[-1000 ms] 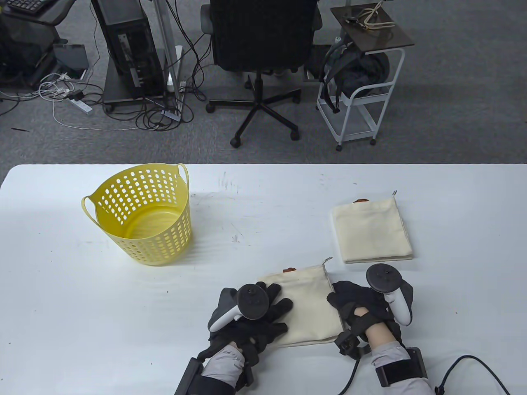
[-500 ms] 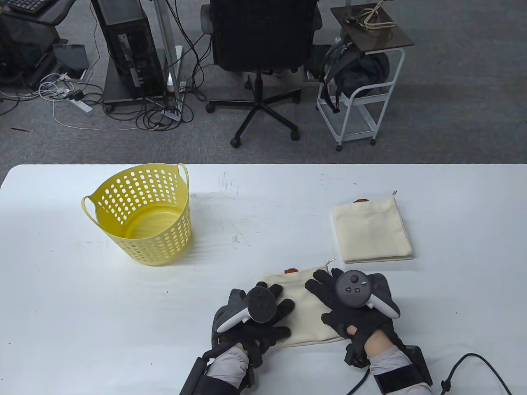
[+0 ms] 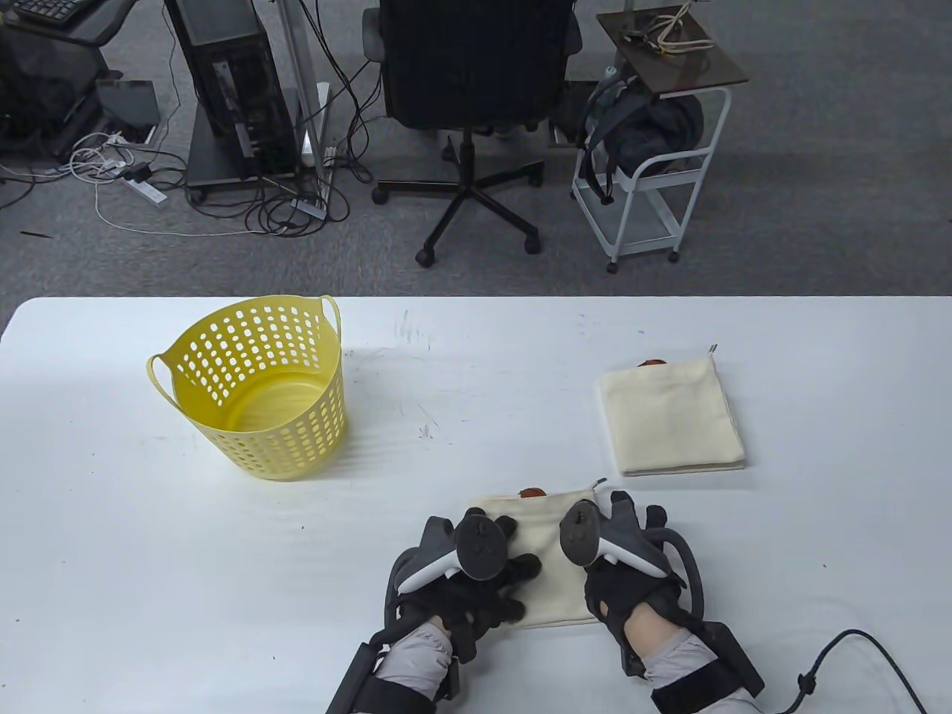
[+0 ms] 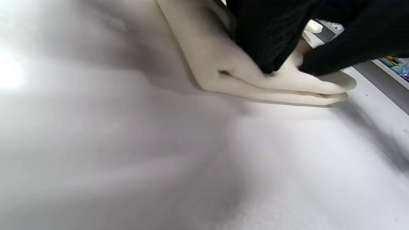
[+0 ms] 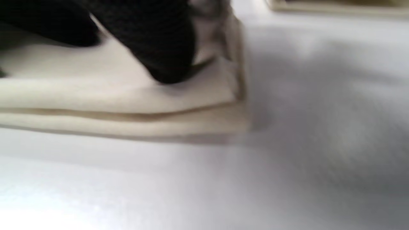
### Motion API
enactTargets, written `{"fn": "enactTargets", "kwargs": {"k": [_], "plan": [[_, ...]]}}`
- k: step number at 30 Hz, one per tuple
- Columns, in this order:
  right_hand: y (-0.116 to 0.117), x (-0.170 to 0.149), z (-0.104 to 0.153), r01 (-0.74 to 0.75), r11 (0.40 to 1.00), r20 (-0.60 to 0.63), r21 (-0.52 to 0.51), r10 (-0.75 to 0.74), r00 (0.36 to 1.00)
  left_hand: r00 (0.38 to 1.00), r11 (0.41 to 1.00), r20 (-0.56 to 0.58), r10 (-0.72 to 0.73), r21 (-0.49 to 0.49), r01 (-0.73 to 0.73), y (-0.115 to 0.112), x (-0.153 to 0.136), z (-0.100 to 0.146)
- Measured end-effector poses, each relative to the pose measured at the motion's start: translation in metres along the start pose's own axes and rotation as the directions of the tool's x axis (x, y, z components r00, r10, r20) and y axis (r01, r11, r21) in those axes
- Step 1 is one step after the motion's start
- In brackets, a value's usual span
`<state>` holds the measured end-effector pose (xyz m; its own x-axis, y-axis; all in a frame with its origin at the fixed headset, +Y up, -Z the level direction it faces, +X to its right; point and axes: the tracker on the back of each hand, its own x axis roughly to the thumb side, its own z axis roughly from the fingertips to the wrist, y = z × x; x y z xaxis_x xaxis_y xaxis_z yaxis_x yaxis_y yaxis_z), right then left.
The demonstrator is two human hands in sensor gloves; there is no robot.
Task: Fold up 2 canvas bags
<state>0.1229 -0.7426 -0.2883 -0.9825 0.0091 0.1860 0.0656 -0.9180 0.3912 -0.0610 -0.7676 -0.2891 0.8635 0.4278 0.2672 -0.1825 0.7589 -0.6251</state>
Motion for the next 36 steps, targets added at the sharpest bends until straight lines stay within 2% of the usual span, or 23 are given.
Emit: {"fn": "enactTargets", "kwargs": {"k": [1, 2, 3, 4, 5, 6, 7, 8, 10, 16, 20, 23, 27, 29, 31, 36], "plan": [[0.001, 0.004, 0.001, 0.016, 0.998, 0.071, -0.064, -0.011, 0.997, 1.0, 1.0, 0.0, 0.005, -0.003, -0.005, -0.001, -0.001, 0.0], [0.004, 0.007, -0.001, 0.078, 0.995, 0.189, -0.062, -0.065, 0.98, 1.0, 1.0, 0.002, 0.013, -0.007, -0.013, -0.001, -0.002, 0.0], [0.012, 0.008, -0.008, 0.142, 0.989, 0.235, 0.043, -0.148, 0.961, 1.0, 1.0, 0.008, 0.02, -0.01, -0.02, -0.002, -0.002, 0.0], [0.019, 0.006, -0.012, 0.157, 0.979, 0.171, 0.129, -0.178, 0.969, 1.0, 1.0, 0.013, 0.025, -0.013, -0.025, -0.003, -0.003, 0.0], [0.026, -0.001, -0.017, 0.176, 0.948, 0.055, 0.266, -0.197, 0.979, 0.999, 0.999, 0.016, 0.037, -0.016, -0.037, -0.005, -0.003, -0.001], [0.026, -0.005, -0.019, 0.203, 0.929, 0.058, 0.309, -0.232, 0.971, 0.999, 0.999, 0.018, 0.046, -0.017, -0.046, -0.005, -0.003, 0.0], [0.025, -0.01, -0.019, 0.254, 0.93, 0.055, 0.267, -0.278, 0.959, 0.999, 0.999, 0.02, 0.047, -0.014, -0.046, -0.005, -0.003, 0.0], [0.022, -0.012, -0.017, 0.247, 0.948, 0.038, 0.202, -0.259, 0.965, 0.999, 0.999, 0.02, 0.044, -0.011, -0.044, -0.005, -0.003, 0.0], [0.019, -0.017, -0.015, 0.202, 0.951, 0.011, 0.236, -0.21, 0.978, 0.999, 0.999, 0.016, 0.035, 0.002, -0.035, -0.005, -0.002, 0.001], [0.013, -0.037, -0.012, 0.28, 0.936, -0.068, 0.212, -0.272, 0.96, 0.999, 0.995, -0.036, -0.041, 0.094, 0.044, 0.002, -0.001, 0.009], [0.011, -0.037, -0.012, 0.268, 0.939, -0.062, 0.215, -0.26, 0.963, 0.991, 0.985, -0.072, -0.113, 0.121, 0.121, 0.007, 0.002, 0.013], [0.01, -0.036, -0.015, 0.271, 0.935, -0.063, 0.23, -0.263, 0.963, 0.98, 0.976, -0.1, -0.173, 0.114, 0.184, 0.008, 0.005, 0.014], [0.015, -0.027, -0.015, 0.2, 0.958, -0.073, 0.207, -0.189, 0.979, 0.987, 0.991, -0.096, -0.126, 0.041, 0.131, 0.004, 0.003, 0.01], [0.017, -0.023, -0.015, 0.162, 0.973, -0.09, 0.164, -0.148, 0.985, 0.99, 0.993, -0.081, -0.118, 0.007, 0.119, 0.001, 0.003, 0.008], [0.019, -0.02, -0.016, 0.112, 0.991, -0.094, 0.069, -0.106, 0.99, 0.993, 0.996, -0.077, -0.093, -0.019, 0.091, -0.003, 0.004, 0.005], [0.02, -0.02, -0.013, 0.0, 0.996, -0.131, -0.092, -0.012, 0.991, 0.991, 0.994, -0.082, -0.108, -0.02, 0.107, -0.005, 0.008, 0.004]]}}
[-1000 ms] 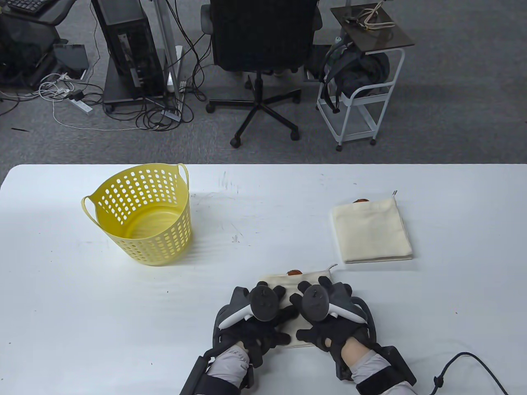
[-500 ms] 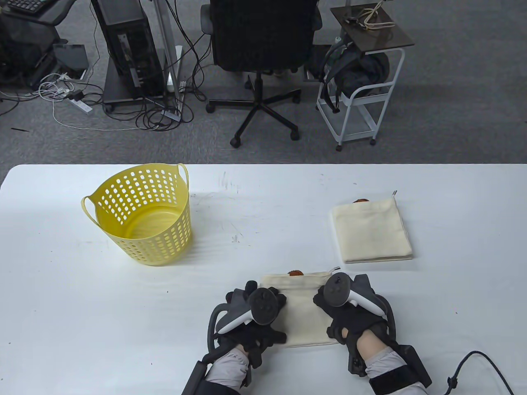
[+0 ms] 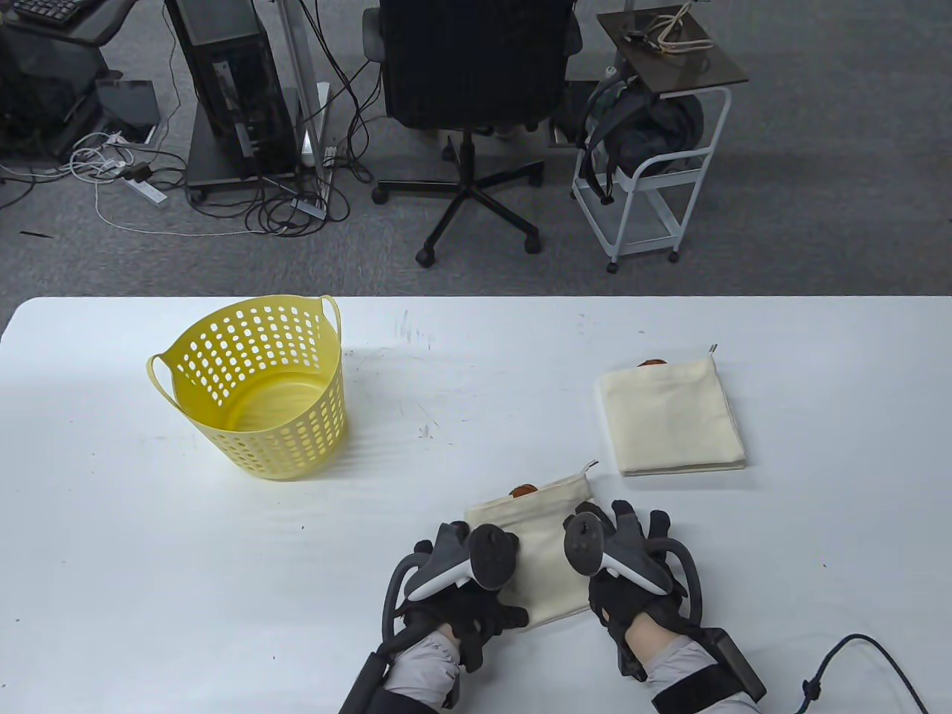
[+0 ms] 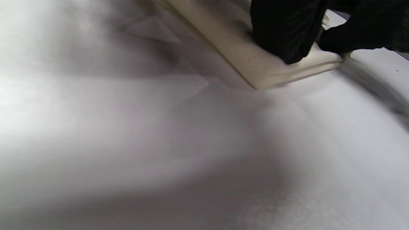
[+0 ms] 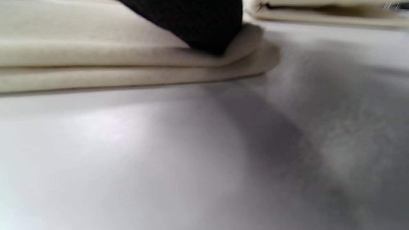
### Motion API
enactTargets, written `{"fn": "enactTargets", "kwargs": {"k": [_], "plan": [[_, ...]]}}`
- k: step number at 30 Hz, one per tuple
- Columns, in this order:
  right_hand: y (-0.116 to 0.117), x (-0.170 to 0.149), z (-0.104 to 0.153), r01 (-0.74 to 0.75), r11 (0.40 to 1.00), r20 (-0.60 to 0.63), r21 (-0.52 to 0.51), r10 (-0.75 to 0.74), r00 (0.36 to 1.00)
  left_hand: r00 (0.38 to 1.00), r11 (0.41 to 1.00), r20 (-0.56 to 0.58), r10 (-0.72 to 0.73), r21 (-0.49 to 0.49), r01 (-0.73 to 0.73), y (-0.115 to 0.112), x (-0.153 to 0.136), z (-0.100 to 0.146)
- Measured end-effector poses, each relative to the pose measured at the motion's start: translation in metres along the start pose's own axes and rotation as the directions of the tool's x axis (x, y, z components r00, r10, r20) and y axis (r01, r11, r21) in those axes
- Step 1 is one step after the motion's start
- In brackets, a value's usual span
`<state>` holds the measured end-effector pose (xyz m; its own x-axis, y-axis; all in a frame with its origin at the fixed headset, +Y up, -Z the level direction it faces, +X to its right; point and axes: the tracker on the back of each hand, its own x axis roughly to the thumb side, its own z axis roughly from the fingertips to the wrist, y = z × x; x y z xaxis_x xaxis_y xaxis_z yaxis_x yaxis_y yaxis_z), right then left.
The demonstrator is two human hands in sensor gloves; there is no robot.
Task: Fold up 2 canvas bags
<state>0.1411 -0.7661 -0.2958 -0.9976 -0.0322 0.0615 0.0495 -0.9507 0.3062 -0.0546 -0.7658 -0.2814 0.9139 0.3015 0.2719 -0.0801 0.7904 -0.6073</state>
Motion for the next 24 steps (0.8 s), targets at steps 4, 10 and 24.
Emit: {"fn": "enactTargets", "kwargs": {"k": [4, 10, 24], "plan": [[-0.002, -0.009, -0.001, 0.051, 0.999, -0.077, -0.019, -0.052, 0.996, 1.0, 1.0, -0.004, -0.007, 0.021, 0.007, -0.001, 0.0, 0.0], [-0.009, -0.009, 0.0, 0.105, 0.99, -0.008, -0.099, -0.106, 0.994, 0.999, 0.998, -0.012, -0.05, 0.036, 0.051, 0.001, 0.004, 0.0], [0.003, -0.051, -0.007, 0.937, 0.319, -0.09, 0.141, -0.938, 0.334, 0.995, 0.993, 0.023, 0.099, 0.066, -0.101, 0.012, -0.023, 0.007]]}}
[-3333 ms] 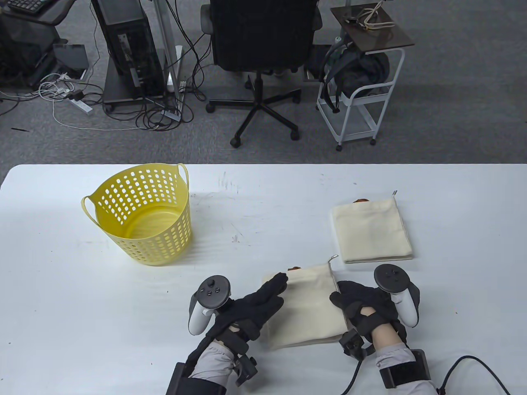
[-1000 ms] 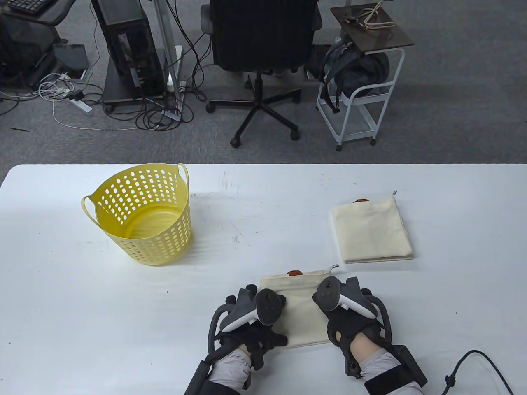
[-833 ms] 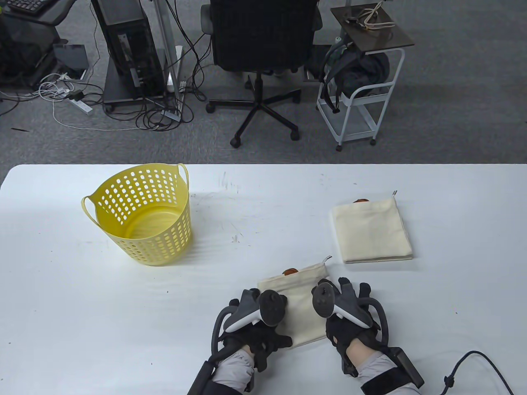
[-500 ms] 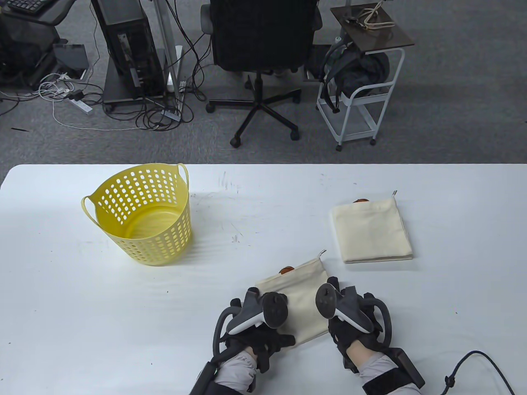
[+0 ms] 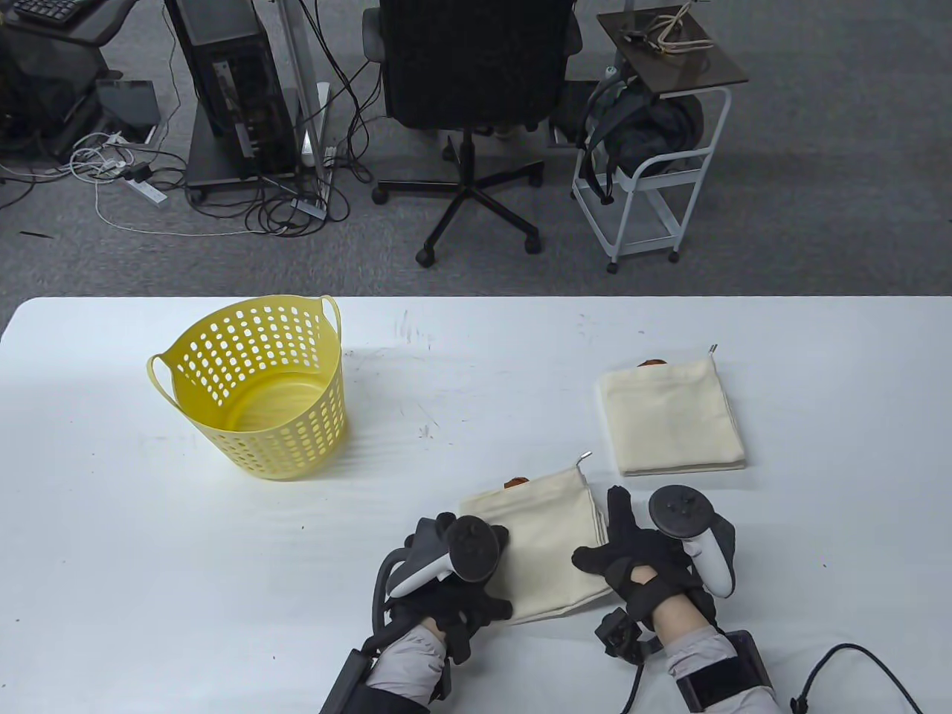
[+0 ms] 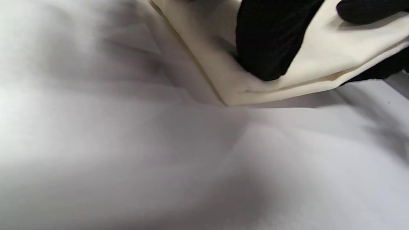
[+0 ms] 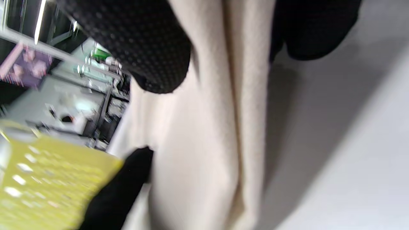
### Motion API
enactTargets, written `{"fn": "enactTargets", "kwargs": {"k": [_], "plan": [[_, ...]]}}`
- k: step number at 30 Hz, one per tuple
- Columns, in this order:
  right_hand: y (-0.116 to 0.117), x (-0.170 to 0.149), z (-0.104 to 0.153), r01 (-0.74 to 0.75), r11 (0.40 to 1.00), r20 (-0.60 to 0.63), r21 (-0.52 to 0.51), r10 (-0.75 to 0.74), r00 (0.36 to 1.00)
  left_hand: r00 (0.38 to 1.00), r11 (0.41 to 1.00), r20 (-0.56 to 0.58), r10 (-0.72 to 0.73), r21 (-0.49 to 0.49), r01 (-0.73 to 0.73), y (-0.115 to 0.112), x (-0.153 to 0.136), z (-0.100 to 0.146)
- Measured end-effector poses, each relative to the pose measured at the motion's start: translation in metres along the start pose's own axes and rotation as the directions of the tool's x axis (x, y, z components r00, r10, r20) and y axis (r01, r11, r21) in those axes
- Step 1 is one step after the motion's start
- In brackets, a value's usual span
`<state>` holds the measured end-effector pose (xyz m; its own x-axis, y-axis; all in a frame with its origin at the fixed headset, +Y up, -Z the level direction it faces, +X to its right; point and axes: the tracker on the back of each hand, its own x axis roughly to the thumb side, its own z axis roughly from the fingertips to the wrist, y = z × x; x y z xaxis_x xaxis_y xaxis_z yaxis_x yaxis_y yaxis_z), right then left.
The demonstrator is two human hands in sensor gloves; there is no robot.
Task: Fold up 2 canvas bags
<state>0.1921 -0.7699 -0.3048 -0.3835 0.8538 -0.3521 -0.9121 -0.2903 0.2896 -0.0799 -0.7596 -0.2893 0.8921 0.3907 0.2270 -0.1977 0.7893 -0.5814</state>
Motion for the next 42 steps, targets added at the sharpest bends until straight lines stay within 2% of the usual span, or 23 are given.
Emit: {"fn": "enactTargets", "kwargs": {"k": [1, 3, 5, 6, 9, 11, 14, 19, 23, 26, 28, 29, 30, 33, 37, 40, 42], "plan": [[-0.001, -0.002, 0.0, 0.081, 0.997, 0.002, 0.009, -0.081, 0.997, 1.0, 1.0, 0.002, 0.024, 0.005, -0.024, 0.001, -0.002, 0.001], [-0.003, -0.001, 0.001, 0.261, 0.965, 0.092, 0.012, -0.261, 0.961, 0.998, 0.997, 0.016, 0.068, 0.021, -0.068, 0.004, -0.006, 0.003], [-0.01, 0.007, 0.006, 0.371, 0.929, 0.162, -0.008, -0.365, 0.917, 0.999, 0.997, 0.004, 0.051, 0.058, -0.051, 0.008, -0.008, 0.006], [-0.014, 0.013, 0.008, 0.387, 0.921, 0.205, -0.032, -0.373, 0.905, 0.999, 0.996, 0.007, 0.039, 0.079, -0.04, 0.012, -0.01, 0.009], [-0.034, 0.033, 0.012, 0.338, 0.929, 0.338, -0.153, -0.272, 0.901, 0.993, 0.983, 0.04, 0.108, 0.147, -0.113, 0.023, -0.011, 0.017], [-0.051, 0.044, 0.01, 0.335, 0.92, 0.386, -0.202, -0.24, 0.891, 0.992, 0.975, 0.051, 0.115, 0.188, -0.122, 0.028, -0.01, 0.022], [-0.086, 0.061, -0.003, 0.319, 0.914, 0.392, -0.249, -0.206, 0.897, 0.994, 0.971, 0.049, 0.101, 0.213, -0.109, 0.03, -0.009, 0.025], [-0.141, 0.07, -0.039, 0.359, 0.899, 0.406, -0.25, -0.239, 0.882, 0.993, 0.969, 0.032, 0.11, 0.218, -0.115, 0.03, -0.011, 0.025], [-0.174, 0.049, -0.066, 0.409, 0.879, 0.353, -0.246, -0.311, 0.882, 0.992, 0.967, 0.027, 0.123, 0.223, -0.126, 0.03, -0.012, 0.025], [-0.194, 0.026, -0.073, 0.407, 0.863, 0.301, -0.3, -0.319, 0.899, 0.991, 0.966, 0.017, 0.13, 0.221, -0.131, 0.031, -0.014, 0.024], [-0.204, 0.016, -0.073, 0.337, 0.868, 0.255, -0.364, -0.255, 0.933, 0.99, 0.964, 0.011, 0.14, 0.225, -0.139, 0.032, -0.016, 0.024], [-0.208, 0.012, -0.069, 0.216, 0.875, 0.171, -0.434, -0.155, 0.973, 0.989, 0.963, 0.007, 0.147, 0.227, -0.145, 0.033, -0.017, 0.023], [-0.21, 0.009, -0.065, 0.078, 0.857, 0.063, -0.51, -0.053, 0.997, 0.988, 0.962, 0.002, 0.153, 0.229, -0.149, 0.033, -0.018, 0.023], [-0.206, 0.003, -0.059, -0.111, 0.815, -0.064, -0.569, 0.091, 0.994, 0.987, 0.96, -0.004, 0.162, 0.232, -0.157, 0.034, -0.021, 0.022], [-0.198, 0.009, -0.041, -0.142, 0.77, -0.024, -0.622, 0.163, 0.986, 0.985, 0.951, 0.008, 0.175, 0.256, -0.171, 0.036, -0.023, 0.027], [-0.187, 0.032, -0.022, -0.291, 0.727, -0.027, -0.622, 0.352, 0.936, 0.983, 0.934, 0.045, 0.177, 0.306, -0.182, 0.043, -0.019, 0.034], [-0.171, 0.051, -0.011, -0.342, 0.707, 0.038, -0.618, 0.462, 0.886, 0.984, 0.917, 0.07, 0.162, 0.357, -0.176, 0.051, -0.013, 0.043]]}}
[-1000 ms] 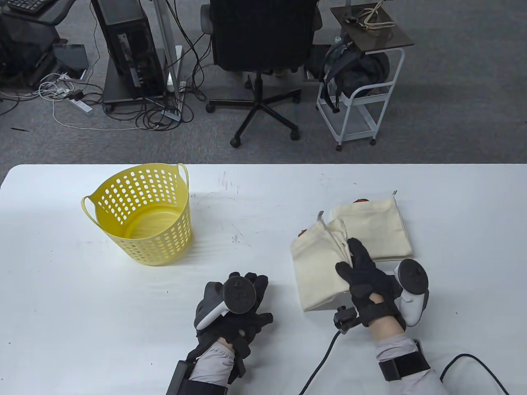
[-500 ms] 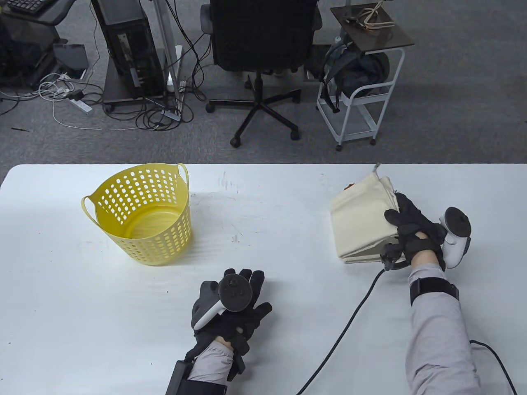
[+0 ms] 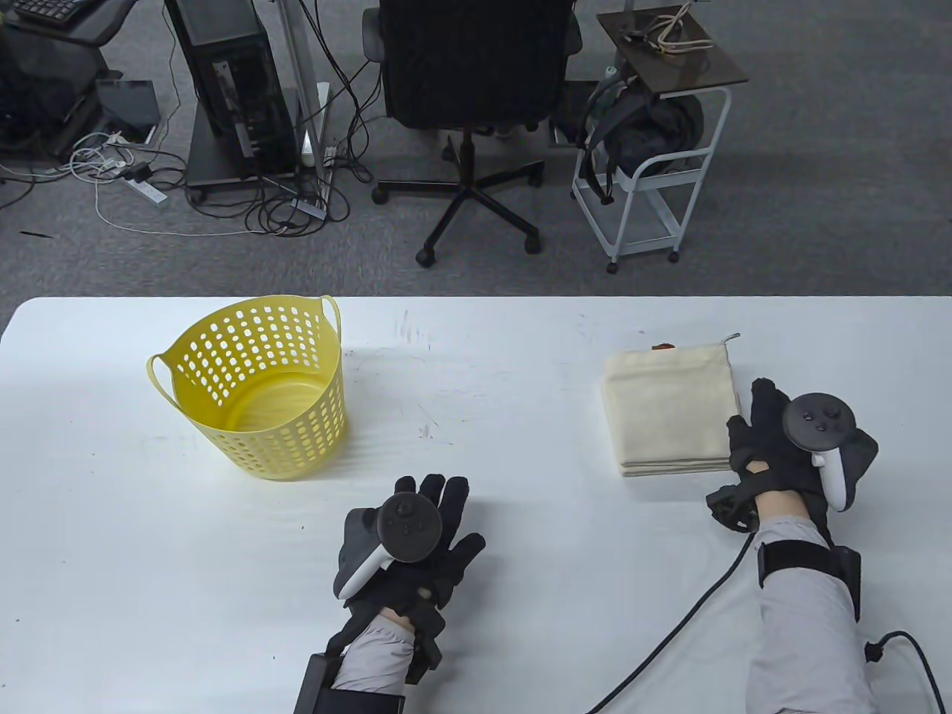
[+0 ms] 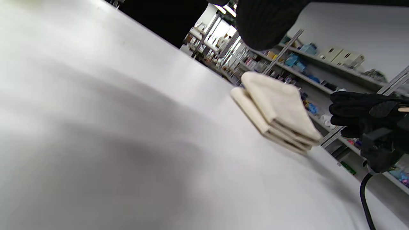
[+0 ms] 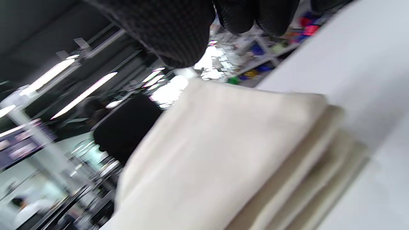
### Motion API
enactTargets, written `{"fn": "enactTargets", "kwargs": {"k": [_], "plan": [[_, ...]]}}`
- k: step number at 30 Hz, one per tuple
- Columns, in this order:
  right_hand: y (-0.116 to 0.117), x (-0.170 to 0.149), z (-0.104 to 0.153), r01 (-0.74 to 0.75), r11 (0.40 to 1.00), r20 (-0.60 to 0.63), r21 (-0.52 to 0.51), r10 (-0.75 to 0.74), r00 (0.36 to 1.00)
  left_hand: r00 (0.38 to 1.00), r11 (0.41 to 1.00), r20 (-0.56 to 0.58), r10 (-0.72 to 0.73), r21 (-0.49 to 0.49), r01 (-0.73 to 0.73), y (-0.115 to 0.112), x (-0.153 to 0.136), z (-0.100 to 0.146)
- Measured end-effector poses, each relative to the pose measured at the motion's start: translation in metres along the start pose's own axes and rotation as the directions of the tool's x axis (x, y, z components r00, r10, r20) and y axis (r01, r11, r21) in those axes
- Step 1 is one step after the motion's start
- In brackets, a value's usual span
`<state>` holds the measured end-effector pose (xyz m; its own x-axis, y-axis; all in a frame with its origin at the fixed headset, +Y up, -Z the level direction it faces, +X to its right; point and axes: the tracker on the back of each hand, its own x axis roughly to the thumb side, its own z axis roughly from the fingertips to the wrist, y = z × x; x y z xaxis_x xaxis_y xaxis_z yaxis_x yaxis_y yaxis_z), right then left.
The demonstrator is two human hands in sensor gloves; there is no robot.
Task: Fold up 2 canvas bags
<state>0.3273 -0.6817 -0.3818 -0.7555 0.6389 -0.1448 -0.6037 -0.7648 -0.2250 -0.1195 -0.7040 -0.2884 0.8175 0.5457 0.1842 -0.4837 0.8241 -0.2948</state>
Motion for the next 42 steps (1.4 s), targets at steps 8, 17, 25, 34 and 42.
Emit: {"fn": "enactTargets", "kwargs": {"k": [8, 17, 25, 34, 42], "plan": [[0.035, 0.106, 0.085, -0.192, 0.981, 0.391, -0.006, 0.179, 0.903, 0.988, 0.954, 0.026, -0.152, 0.265, 0.14, 0.021, 0.015, 0.025], [0.128, 0.127, 0.144, -0.367, 0.926, 0.443, 0.085, 0.295, 0.847, 0.946, 0.944, 0.005, -0.323, 0.072, 0.322, -0.016, 0.008, 0.01], [0.142, 0.097, 0.141, -0.441, 0.818, 0.325, 0.369, 0.331, 0.886, 0.929, 0.928, -0.011, -0.371, -0.045, 0.37, -0.038, 0.011, -0.003], [0.155, 0.106, 0.145, -0.454, 0.803, 0.385, 0.387, 0.307, 0.871, 0.945, 0.942, -0.048, -0.325, -0.101, 0.319, -0.043, -0.001, -0.01], [0.166, 0.101, 0.139, -0.439, 0.775, 0.359, 0.455, 0.291, 0.887, 0.964, 0.955, -0.055, -0.26, -0.166, 0.247, -0.048, -0.006, -0.016]]}}
